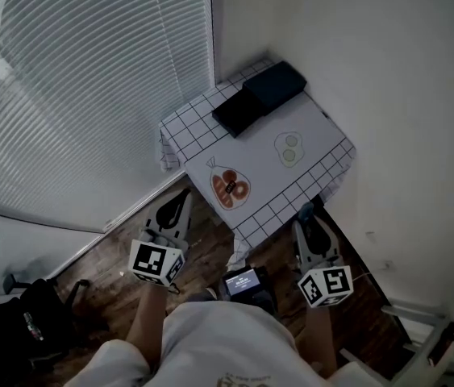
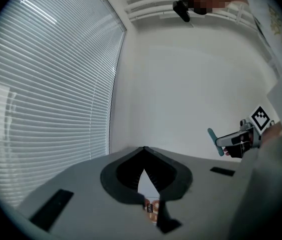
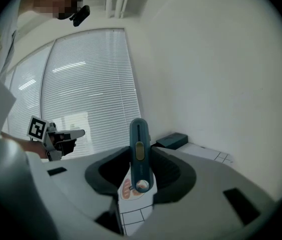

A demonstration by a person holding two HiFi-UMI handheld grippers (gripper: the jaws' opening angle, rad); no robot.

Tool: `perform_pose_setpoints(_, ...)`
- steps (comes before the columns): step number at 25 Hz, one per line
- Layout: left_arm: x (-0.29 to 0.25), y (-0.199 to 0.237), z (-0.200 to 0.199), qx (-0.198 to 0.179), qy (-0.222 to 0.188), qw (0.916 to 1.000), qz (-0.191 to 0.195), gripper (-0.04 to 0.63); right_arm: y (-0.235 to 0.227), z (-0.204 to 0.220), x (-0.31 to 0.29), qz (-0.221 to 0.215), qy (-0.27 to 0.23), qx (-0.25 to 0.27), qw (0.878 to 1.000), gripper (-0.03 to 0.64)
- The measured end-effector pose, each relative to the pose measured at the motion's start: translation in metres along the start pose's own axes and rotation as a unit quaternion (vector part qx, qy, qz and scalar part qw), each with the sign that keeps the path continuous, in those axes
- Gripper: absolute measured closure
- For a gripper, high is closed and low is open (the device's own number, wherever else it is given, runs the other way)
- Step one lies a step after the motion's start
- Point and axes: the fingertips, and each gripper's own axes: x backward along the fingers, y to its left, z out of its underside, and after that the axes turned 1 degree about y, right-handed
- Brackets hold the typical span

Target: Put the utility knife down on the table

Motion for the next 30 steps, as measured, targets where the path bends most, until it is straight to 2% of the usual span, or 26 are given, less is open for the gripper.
perform_pose_setpoints(5,-0.012,0.005,0.000,0.000,0.000,0.9999,-0.014,0.588,-0.014,-0.001,-0.020,-0.007,0.007,0.003,1.000,0.480)
perform_pose_setpoints(11,-0.028,0.012,0.005,0.002,0.010,0.9998,-0.014,0.588,-0.022,0.003,-0.037,0.000,0.020,-0.003,1.000,0.480)
perform_pose_setpoints(17,-0.047,0.022,0.009,0.001,0.022,0.9998,-0.001,0.588,-0.034,0.013,-0.047,0.023,0.041,-0.013,0.999,0.480)
perform_pose_setpoints(30,-0.077,0.027,0.043,-0.007,0.050,0.9982,0.033,0.588,-0.040,0.049,-0.081,0.040,0.082,-0.016,0.996,0.480)
